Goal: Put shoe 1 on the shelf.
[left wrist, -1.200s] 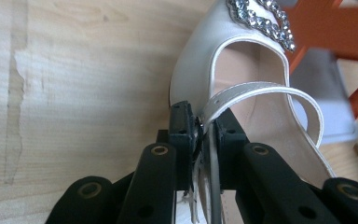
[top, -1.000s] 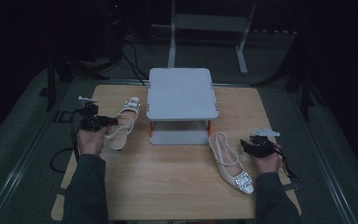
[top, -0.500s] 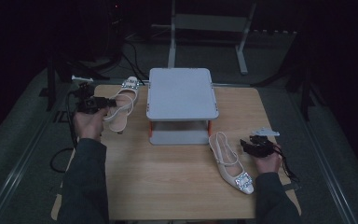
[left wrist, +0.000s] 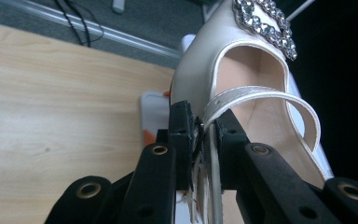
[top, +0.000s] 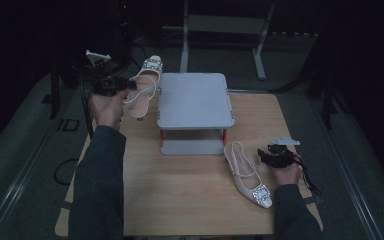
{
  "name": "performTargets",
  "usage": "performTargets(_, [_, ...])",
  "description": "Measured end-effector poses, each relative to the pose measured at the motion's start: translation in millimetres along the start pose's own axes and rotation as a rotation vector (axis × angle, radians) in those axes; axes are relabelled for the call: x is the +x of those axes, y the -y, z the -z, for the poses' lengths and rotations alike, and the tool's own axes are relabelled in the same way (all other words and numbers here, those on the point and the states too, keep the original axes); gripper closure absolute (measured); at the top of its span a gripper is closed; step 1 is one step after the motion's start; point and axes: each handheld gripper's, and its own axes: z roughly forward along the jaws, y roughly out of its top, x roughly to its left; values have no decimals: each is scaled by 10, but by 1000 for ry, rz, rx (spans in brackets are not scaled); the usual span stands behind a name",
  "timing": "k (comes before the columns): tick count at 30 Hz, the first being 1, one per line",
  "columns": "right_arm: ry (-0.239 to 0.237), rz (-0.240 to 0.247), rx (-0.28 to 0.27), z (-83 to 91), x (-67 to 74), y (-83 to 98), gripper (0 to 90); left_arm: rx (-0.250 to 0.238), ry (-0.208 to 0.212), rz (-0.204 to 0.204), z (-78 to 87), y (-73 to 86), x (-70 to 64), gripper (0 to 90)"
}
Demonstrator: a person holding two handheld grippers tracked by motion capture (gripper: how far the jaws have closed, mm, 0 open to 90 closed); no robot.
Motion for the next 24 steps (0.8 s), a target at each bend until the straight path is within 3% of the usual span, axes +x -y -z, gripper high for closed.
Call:
performTargets(12, [-1,-6,2,1,-18,2,506,23,-11,2,-221,-137,-372,807])
performTargets(19, [-2,-6,4,-7,-13,2,505,29,-13,29,-407,-117,-549,807])
performTargets(24, [-2,-8,5,-8,-19,2,501,49,-41,18,-560,-66,-695,806])
